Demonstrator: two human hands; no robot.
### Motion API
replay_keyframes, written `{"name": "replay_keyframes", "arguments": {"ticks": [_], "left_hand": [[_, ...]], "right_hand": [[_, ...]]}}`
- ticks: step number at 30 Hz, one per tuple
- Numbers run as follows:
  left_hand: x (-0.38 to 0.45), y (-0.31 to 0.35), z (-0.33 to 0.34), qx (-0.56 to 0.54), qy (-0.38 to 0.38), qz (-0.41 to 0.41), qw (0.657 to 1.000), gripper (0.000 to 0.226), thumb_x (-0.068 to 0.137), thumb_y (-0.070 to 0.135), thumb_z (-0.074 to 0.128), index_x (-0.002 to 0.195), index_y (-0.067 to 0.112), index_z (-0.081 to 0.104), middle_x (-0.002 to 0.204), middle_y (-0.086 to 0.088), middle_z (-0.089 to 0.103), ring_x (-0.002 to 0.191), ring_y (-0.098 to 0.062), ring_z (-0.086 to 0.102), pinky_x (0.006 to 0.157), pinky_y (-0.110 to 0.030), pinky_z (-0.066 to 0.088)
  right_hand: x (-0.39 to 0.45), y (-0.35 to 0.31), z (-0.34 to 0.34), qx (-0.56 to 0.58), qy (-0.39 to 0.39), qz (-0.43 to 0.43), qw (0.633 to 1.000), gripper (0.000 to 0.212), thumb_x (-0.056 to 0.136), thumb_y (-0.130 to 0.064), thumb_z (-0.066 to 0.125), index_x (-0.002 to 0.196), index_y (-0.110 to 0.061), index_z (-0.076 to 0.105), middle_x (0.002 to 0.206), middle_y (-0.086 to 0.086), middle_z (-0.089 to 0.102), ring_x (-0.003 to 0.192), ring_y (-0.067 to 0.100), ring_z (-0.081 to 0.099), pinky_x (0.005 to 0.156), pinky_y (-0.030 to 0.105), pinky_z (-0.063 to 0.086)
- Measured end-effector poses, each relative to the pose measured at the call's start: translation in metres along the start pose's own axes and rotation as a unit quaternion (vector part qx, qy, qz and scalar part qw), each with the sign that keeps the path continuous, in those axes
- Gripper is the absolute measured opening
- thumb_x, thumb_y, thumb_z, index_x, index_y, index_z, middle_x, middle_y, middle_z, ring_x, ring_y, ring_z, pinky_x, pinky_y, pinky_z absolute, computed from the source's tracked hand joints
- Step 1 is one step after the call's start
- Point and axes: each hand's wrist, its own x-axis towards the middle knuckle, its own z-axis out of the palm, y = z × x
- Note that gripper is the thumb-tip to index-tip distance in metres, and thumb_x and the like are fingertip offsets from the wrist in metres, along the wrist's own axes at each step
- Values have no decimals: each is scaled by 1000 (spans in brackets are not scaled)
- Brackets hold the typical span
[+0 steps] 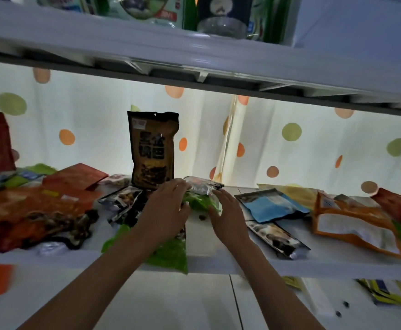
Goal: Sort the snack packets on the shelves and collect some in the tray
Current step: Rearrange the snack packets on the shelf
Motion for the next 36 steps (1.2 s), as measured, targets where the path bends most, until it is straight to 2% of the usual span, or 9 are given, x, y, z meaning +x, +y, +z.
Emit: {"name": "replay_keyframes", "arguments": {"ticks": [4, 10, 16, 20, 22, 25, 29, 32, 36], "left_hand": [[47, -2, 8, 41, -20, 3, 999, 42, 95, 20, 50, 136, 16, 47, 145, 0, 40, 134, -19, 37, 106, -32, 35], [112, 0, 48, 36, -86, -107, 990, 37, 92, 28, 53, 126, 15, 54, 135, -4, 49, 116, -22, 52, 93, -35, 46], [155, -23, 87, 75, -228, -269, 933, 45, 96, 40, 50, 126, 6, 52, 127, -14, 56, 102, -26, 54, 79, -31, 44], [167, -26, 95, 98, -343, -305, 883, 68, 99, 53, 39, 145, 4, 36, 151, -16, 38, 135, -30, 40, 106, -36, 34], [172, -27, 92, 97, -367, -302, 874, 74, 97, 59, 39, 147, 4, 34, 153, -14, 35, 138, -29, 37, 108, -35, 33], [177, -31, 88, 66, -367, -319, 871, 81, 88, 61, 55, 142, 3, 40, 143, -14, 46, 128, -29, 49, 103, -34, 43], [186, -48, 89, -70, -343, -354, 868, 81, 66, 49, 85, 123, 0, 55, 112, -12, 65, 101, -28, 65, 90, -40, 55], [189, -50, 92, -118, -325, -332, 878, 75, 56, 43, 91, 112, 3, 61, 103, -10, 69, 94, -26, 68, 88, -42, 57], [185, -45, 90, -216, -285, -320, 877, 65, 59, 20, 91, 115, 4, 62, 101, -12, 72, 90, -27, 71, 84, -43, 58]], "right_hand": [[49, 18, 14, 104, -24, 148, 983, 38, 94, -32, 57, 129, -15, 59, 127, 7, 63, 117, 24, 57, 97, 31, 42], [100, 48, 36, 141, -112, 303, 936, 52, 89, -39, 58, 129, -6, 55, 122, 13, 65, 111, 31, 61, 88, 32, 45], [121, 71, 54, 168, -169, 335, 911, 40, 90, -45, 58, 103, -7, 63, 92, 8, 64, 82, 26, 60, 64, 28, 39], [123, 77, 57, 176, -183, 339, 906, 40, 87, -43, 63, 102, -6, 66, 91, 10, 66, 85, 28, 64, 72, 32, 52], [125, 78, 56, 226, -192, 368, 881, 37, 85, -40, 68, 99, -7, 63, 88, 10, 66, 83, 26, 65, 76, 36, 56], [127, 77, 47, 276, -204, 393, 853, 33, 86, -34, 72, 102, -9, 59, 79, 7, 61, 72, 20, 61, 65, 31, 51], [126, 76, 40, 330, -181, 415, 828, 44, 79, -28, 81, 106, -5, 55, 80, 8, 57, 70, 20, 57, 57, 28, 48], [126, 79, 37, 381, -146, 446, 797, 59, 68, -27, 87, 112, -1, 58, 88, 13, 65, 77, 25, 66, 63, 30, 56], [123, 76, 34, 488, -99, 431, 753, 47, 65, -12, 87, 105, 2, 66, 84, 19, 74, 74, 32, 74, 64, 37, 61]]}}
